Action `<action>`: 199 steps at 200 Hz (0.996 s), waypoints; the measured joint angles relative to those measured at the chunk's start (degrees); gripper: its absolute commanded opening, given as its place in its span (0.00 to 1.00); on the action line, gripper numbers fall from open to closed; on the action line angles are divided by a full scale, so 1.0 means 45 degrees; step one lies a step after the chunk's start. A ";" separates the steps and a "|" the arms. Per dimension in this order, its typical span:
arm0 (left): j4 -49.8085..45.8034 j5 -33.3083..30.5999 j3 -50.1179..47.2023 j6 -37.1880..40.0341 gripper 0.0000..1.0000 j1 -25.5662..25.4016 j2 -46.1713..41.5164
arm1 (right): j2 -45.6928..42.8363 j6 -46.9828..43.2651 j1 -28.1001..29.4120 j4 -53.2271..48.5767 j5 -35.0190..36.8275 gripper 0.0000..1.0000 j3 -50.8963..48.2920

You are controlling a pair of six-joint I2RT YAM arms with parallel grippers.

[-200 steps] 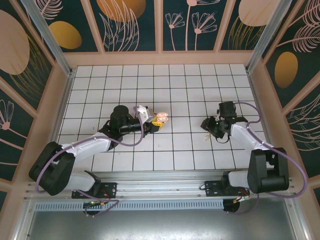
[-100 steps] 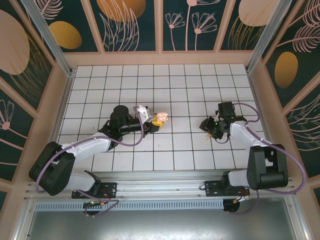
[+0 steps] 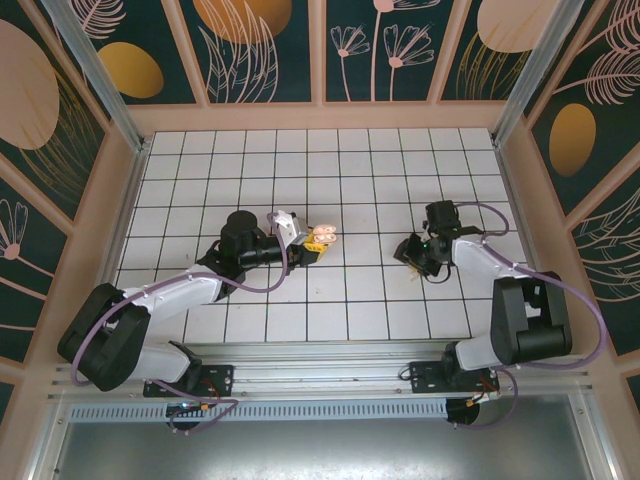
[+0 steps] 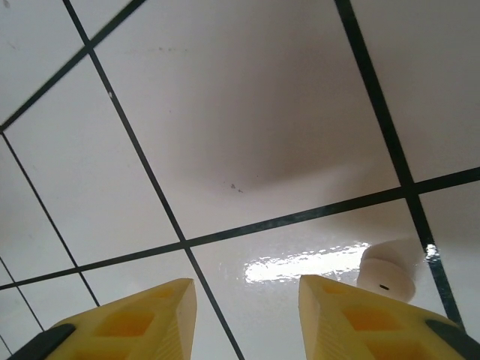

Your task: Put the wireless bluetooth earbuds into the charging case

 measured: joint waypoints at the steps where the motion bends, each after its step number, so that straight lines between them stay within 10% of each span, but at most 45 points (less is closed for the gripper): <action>1: -0.0005 0.0000 0.0000 0.0005 0.24 0.0000 0.0000 | 0.0015 0.0000 0.0005 -0.0005 0.0005 0.41 0.0005; 199: -0.0112 0.0000 0.0073 0.0053 0.24 0.0000 0.0005 | 0.1107 0.0248 0.0423 -0.2521 0.2754 0.36 0.1365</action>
